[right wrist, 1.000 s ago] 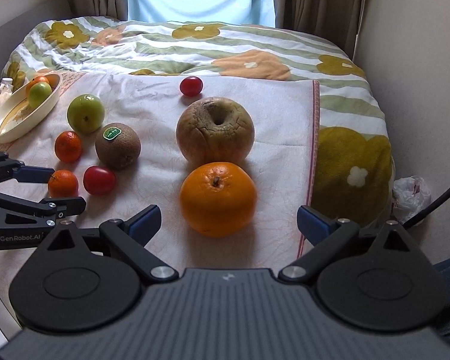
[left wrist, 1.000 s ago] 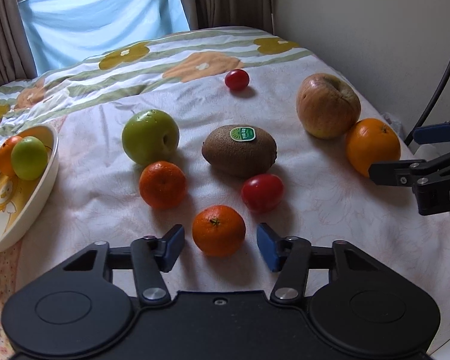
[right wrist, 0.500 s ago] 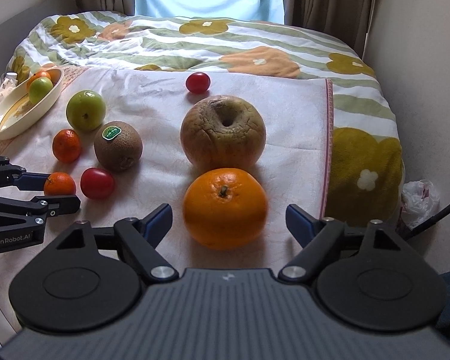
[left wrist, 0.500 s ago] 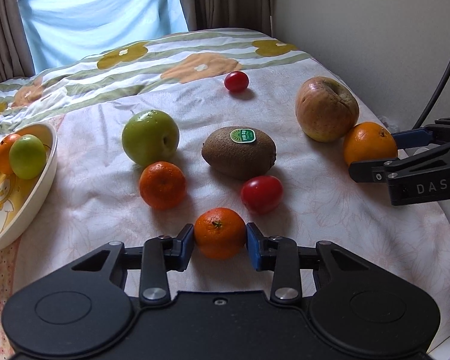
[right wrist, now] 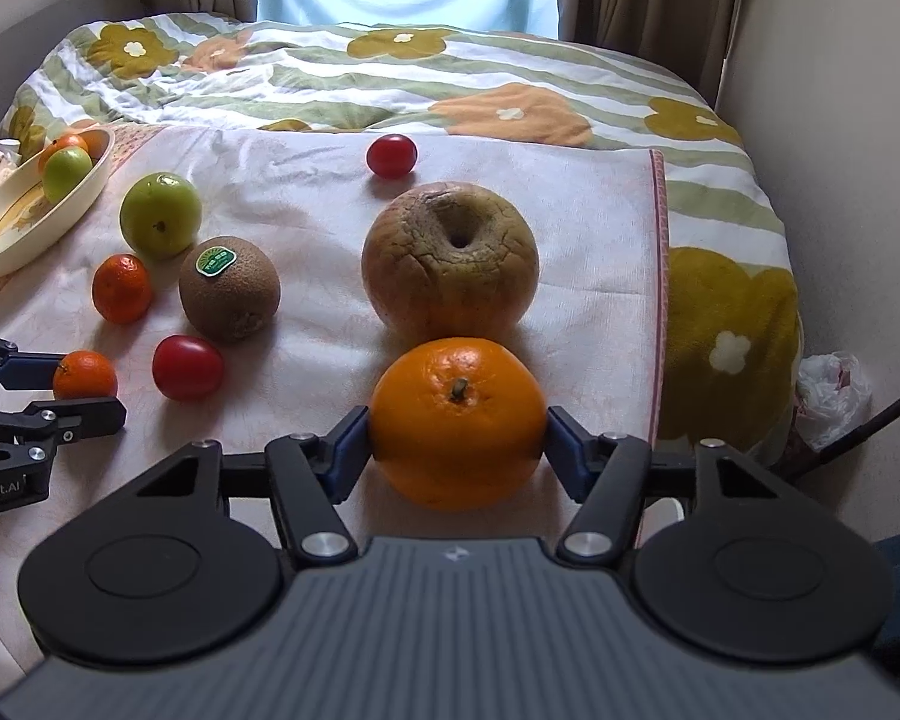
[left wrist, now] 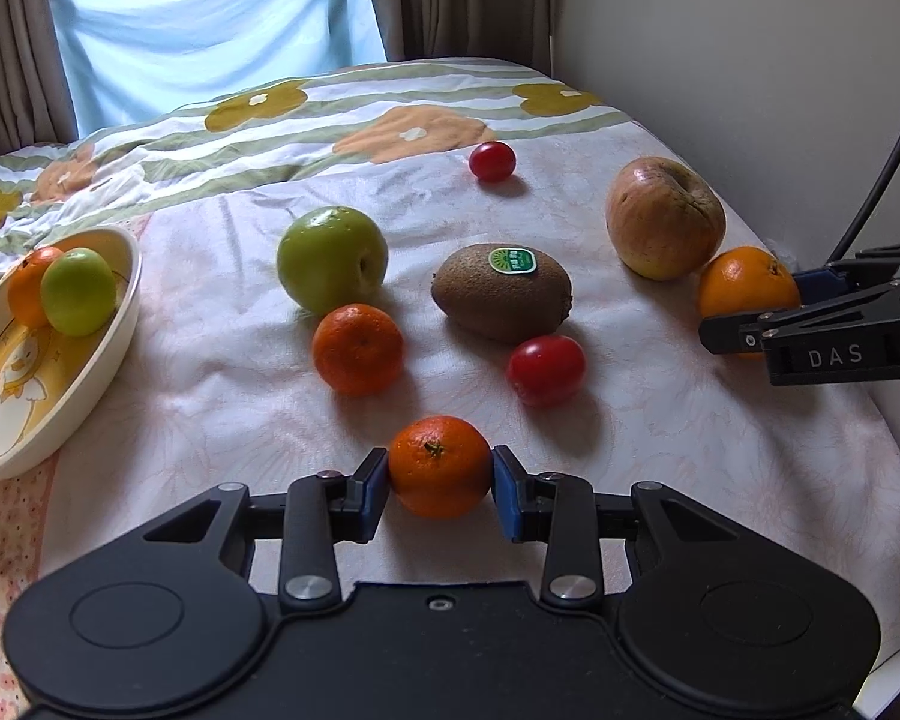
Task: Organize fruits
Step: 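Carry the tangerine into the bowl and open the left gripper while the right carries the orange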
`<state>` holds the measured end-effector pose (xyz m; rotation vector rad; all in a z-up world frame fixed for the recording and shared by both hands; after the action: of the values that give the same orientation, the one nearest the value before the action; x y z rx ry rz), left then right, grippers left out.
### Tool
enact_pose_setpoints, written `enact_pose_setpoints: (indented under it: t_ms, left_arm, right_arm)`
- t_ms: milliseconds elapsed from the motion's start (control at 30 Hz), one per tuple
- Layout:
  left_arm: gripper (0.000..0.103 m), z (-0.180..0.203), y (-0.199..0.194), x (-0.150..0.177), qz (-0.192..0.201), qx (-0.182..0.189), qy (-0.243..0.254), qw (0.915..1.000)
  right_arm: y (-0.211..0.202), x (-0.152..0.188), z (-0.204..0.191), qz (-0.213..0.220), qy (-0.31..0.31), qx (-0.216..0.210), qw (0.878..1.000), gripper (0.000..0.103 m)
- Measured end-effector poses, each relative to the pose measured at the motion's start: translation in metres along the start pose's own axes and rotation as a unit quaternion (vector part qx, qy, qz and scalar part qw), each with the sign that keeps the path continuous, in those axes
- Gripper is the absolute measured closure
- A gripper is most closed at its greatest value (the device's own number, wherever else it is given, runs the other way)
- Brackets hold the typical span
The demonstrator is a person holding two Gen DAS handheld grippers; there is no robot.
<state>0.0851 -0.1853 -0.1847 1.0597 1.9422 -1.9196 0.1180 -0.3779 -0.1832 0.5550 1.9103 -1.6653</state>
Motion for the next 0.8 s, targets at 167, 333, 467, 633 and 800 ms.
enact_pose_setpoints:
  t_ms: [167,333,467,633,800]
  left_arm:
    - [0.063,-0.01,-0.011,0.001,0.005,-0.007,-0.01,0.9999]
    - [0.063,-0.025,-0.029,0.001,0.018,-0.017,-0.022,0.9995]
    - [0.063,-0.041,-0.046,-0.002,0.028,-0.025,-0.032,0.9988]
    - [0.063,-0.064,-0.067,-0.006,0.038,-0.038,-0.039,0.9978]
    - [0.063,-0.096,-0.084,-0.008,0.044,-0.051,-0.045,0.9967]
  right_arm:
    - [-0.013,-0.001,-0.01,0.003,-0.002,-0.006,1.0,0.026]
    - [-0.031,-0.009,-0.025,0.014,-0.004,-0.014,1.0,0.027]
    - [-0.047,-0.019,-0.044,0.024,-0.012,-0.027,0.999,0.027]
    - [-0.062,-0.034,-0.075,0.032,-0.022,-0.042,0.998,0.027]
    - [-0.071,-0.05,-0.109,0.036,-0.017,-0.062,0.997,0.027]
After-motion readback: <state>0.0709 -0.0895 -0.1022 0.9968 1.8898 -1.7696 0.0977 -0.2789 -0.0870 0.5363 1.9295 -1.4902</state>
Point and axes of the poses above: each gripper's, at about its wrist camera, not at the fingertips, and y roughly the way its jaws point, z to its right, x to its underside, the point moved 4 cm from there along y, roughly the way its jaws point, and after that the axes turned 9 degrees about y, right-handed, at the moved point
